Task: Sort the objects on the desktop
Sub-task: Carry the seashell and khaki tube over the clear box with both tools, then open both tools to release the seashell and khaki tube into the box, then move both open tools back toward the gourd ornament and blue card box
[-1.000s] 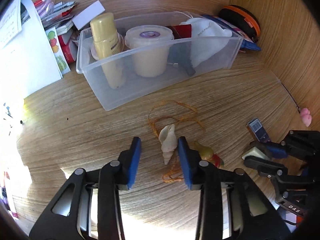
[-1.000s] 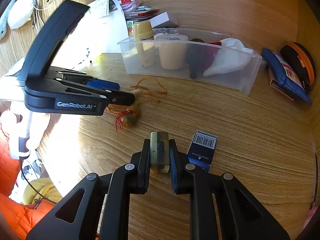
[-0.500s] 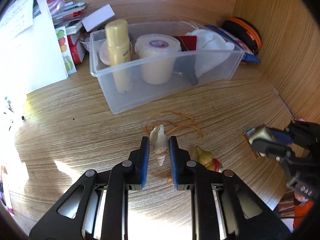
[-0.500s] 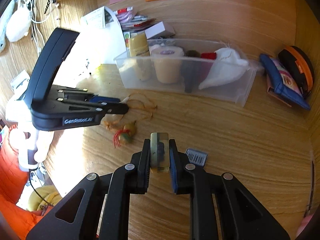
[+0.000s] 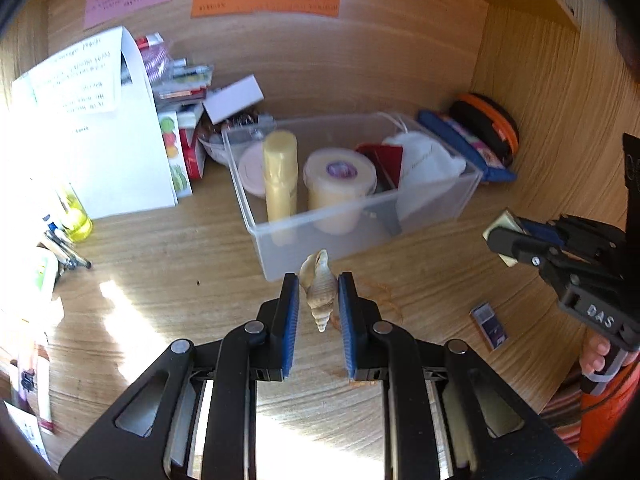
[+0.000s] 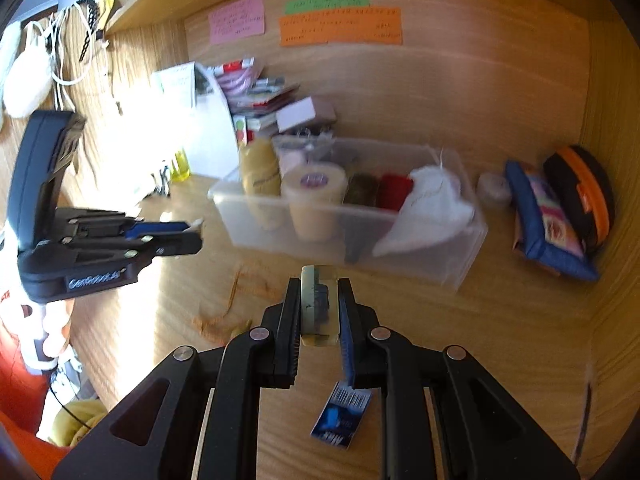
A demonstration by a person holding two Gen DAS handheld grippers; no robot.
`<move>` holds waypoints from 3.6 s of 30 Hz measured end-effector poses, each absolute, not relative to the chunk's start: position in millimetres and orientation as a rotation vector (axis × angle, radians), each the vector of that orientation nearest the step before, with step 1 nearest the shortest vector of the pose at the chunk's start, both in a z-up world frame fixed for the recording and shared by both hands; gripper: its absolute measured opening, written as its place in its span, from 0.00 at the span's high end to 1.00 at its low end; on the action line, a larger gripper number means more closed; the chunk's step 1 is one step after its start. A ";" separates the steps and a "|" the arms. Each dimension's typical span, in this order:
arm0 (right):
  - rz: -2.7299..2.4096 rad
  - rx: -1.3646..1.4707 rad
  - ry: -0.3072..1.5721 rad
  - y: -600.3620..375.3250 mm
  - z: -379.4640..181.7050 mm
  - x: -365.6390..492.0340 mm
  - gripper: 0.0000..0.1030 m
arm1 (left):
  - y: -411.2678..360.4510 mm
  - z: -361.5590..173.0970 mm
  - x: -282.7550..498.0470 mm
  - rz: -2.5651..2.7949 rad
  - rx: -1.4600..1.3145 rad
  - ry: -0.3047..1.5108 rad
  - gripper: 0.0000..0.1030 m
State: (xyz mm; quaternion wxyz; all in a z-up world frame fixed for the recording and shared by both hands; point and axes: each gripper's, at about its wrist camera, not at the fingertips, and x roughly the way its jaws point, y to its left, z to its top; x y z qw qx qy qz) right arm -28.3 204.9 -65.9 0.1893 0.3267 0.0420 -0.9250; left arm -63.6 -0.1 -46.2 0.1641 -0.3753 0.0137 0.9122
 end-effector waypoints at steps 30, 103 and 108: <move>-2.593 0.975 0.168 187.2 -58.0 -147.6 0.86 | 18.6 -46.4 -149.7 2.535 -1.091 0.049 0.82; -2.766 0.966 0.184 221.9 -92.6 22.5 0.21 | 39.0 -77.6 -36.8 2.649 -1.152 0.204 0.06; -2.711 1.047 0.197 216.3 -120.2 28.1 0.31 | 50.3 -96.1 -31.0 2.602 -1.190 0.240 0.06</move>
